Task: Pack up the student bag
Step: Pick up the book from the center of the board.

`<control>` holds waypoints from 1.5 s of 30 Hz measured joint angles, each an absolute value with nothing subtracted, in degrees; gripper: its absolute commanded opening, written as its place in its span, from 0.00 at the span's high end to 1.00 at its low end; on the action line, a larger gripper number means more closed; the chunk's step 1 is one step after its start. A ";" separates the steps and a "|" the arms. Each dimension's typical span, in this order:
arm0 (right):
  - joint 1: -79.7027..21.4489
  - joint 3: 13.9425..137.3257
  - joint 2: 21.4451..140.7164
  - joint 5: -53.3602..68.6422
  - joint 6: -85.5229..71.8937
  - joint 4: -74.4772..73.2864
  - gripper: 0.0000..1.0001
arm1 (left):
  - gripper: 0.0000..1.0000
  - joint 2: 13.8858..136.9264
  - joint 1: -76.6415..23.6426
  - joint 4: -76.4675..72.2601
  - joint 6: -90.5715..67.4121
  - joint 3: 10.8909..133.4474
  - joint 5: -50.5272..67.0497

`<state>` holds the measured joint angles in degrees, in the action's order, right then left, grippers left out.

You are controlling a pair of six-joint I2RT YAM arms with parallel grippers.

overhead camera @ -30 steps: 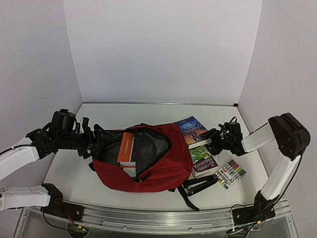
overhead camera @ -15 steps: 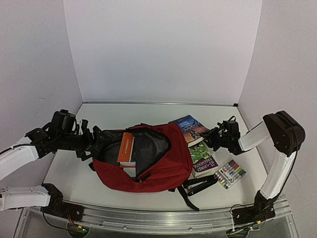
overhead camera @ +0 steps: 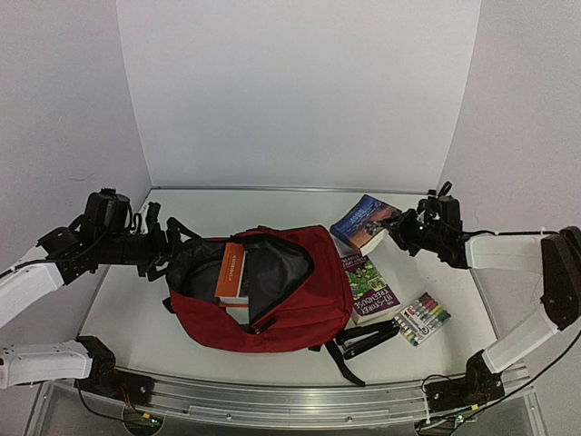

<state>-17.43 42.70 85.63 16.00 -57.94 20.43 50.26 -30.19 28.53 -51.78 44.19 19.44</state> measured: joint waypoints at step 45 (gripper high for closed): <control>-41.41 73.57 79.94 46.36 -52.40 2.05 1.00 | 0.03 61.04 -31.57 13.52 -40.92 57.98 44.23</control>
<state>-41.41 73.57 79.94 46.36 -52.40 2.05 61.04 -31.57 13.52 -40.92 57.98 44.23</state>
